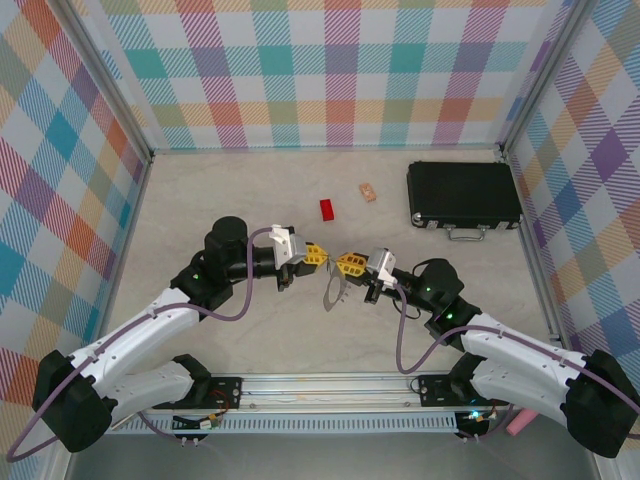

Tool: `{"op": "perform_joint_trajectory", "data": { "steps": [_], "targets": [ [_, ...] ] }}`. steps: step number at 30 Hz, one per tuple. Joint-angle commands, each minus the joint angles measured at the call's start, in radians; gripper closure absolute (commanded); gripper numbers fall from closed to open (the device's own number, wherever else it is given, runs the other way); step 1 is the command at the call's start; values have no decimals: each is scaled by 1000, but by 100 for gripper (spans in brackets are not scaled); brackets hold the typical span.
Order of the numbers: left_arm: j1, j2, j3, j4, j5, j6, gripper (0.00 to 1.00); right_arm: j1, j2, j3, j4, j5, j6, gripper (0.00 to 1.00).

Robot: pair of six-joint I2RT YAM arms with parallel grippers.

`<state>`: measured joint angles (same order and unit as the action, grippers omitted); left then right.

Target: Put the keys on the keyring

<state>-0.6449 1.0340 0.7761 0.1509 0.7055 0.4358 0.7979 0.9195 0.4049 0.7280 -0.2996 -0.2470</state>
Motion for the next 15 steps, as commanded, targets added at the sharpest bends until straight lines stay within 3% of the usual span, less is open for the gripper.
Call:
{"op": "perform_joint_trajectory", "data": {
  "steps": [1,15],
  "targets": [
    [10,-24,-11,42,-5,-6,100,-2,-4,15,36,-14,9,100],
    [10,8,15,-20,63,4,100,-1,-11,17,36,-9,10,100]
  ]
}}
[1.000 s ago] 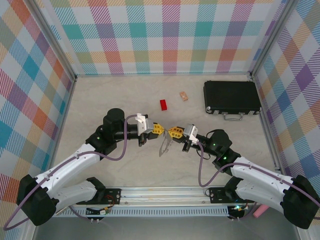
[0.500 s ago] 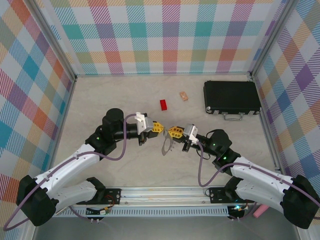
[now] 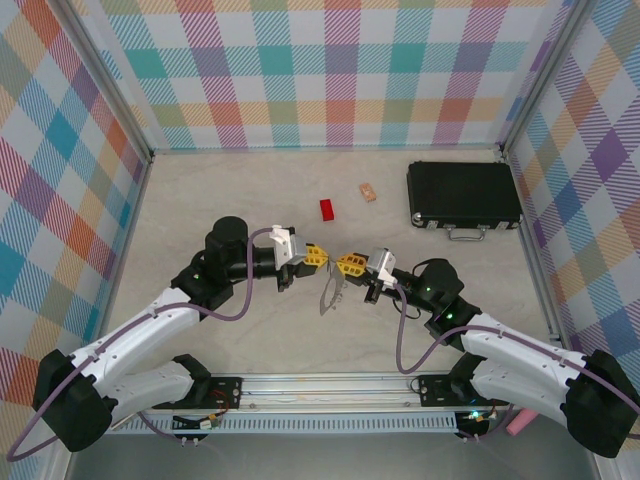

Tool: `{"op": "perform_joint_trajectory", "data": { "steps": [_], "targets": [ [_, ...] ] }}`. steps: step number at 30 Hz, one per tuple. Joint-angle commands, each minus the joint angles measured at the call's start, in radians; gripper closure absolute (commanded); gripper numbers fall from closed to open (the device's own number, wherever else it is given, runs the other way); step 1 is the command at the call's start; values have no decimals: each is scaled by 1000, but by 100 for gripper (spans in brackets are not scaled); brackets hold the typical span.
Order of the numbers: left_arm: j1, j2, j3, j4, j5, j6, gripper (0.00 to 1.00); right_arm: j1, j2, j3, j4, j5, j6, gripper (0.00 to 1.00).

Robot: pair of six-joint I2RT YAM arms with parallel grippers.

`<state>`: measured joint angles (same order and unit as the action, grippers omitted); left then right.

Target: Put the keys on the keyring

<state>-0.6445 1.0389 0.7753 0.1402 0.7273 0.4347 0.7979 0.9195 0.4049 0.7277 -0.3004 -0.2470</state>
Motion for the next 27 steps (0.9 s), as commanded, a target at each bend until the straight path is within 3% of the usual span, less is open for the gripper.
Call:
{"op": "perform_joint_trajectory", "data": {
  "steps": [1,27],
  "targets": [
    [9,5,16,-8,43,6,100,-1,-10,17,36,-10,11,100],
    [-7,11,13,-45,60,34,100,-4,-4,20,30,55,19,100]
  ]
}}
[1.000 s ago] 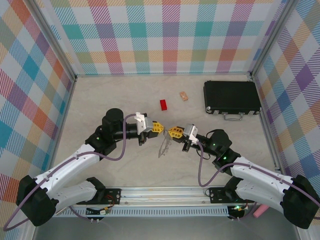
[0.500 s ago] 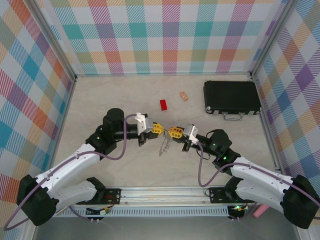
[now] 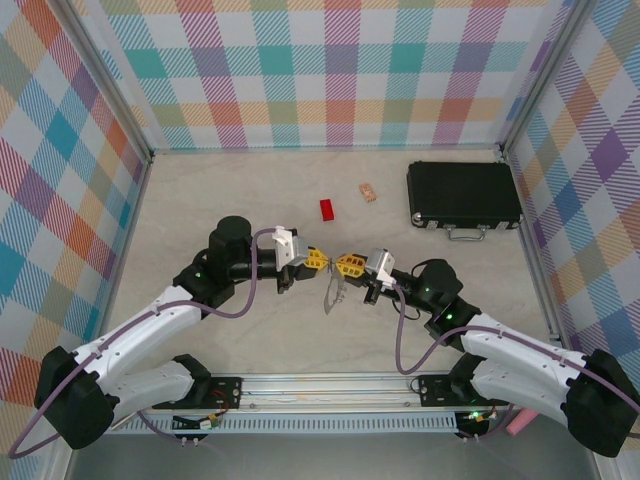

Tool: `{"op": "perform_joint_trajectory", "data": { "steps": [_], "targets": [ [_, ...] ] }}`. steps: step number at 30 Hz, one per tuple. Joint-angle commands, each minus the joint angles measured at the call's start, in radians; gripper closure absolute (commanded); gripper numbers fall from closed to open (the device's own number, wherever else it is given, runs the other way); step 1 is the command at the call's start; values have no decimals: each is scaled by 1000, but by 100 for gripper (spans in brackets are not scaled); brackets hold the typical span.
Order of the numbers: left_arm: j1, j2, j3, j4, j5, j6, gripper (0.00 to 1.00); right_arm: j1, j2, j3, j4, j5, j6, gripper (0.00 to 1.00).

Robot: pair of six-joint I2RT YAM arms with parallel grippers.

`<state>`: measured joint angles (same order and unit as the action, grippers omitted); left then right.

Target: Put the keys on the keyring

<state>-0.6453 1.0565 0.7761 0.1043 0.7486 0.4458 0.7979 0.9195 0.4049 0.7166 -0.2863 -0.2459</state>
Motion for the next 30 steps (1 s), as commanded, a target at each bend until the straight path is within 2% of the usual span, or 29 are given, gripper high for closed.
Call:
{"op": "perform_joint_trajectory", "data": {
  "steps": [1,9,21,27,30],
  "targets": [
    [-7,-10,10,-8,37,22,100,-5,-2,20,40,43,20,100],
    [-7,-42,-11,58,-23,18,100,-7,18,42,9,13,30,100],
    [-7,-32,-5,28,-11,27,100,-18,29,48,8,18,45,100],
    [-6,-28,18,-54,-34,101,100,-22,26,99,-137,-30,26,100],
    [-7,-30,22,-94,-72,150,100,-23,33,102,-147,-28,17,100]
  ]
}}
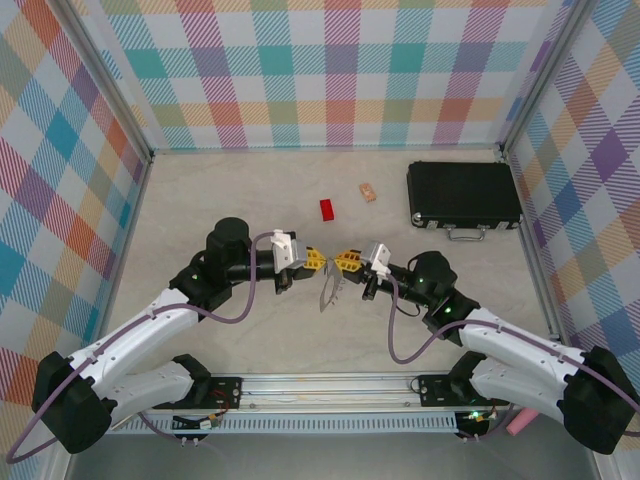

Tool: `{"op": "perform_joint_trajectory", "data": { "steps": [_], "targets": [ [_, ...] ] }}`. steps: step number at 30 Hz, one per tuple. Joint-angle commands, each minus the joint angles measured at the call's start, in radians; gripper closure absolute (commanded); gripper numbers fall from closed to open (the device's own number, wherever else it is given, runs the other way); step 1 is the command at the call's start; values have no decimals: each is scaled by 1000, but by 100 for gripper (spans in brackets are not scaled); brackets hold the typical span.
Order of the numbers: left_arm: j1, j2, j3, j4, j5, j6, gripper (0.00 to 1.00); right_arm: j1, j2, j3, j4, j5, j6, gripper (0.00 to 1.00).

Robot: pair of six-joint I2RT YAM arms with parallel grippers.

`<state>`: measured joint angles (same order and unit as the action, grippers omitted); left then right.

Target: Put the keys on the keyring

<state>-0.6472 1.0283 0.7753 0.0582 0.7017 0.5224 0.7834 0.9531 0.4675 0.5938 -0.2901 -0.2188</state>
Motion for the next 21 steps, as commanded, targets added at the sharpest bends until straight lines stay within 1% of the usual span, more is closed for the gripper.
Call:
{"op": "perform_joint_trajectory", "data": {
  "steps": [1,9,17,21],
  "targets": [
    [-5,-5,21,-50,-36,86,100,-9,2,44,-30,-28,-10,100],
    [-14,-32,10,-53,-103,146,100,-9,28,65,-63,-58,-10,100],
    [-22,-53,2,-84,-120,208,100,-9,57,86,-95,-73,-7,100],
    [-33,-46,1,-109,-125,266,100,-9,60,90,-103,-79,-7,100]
  ]
}}
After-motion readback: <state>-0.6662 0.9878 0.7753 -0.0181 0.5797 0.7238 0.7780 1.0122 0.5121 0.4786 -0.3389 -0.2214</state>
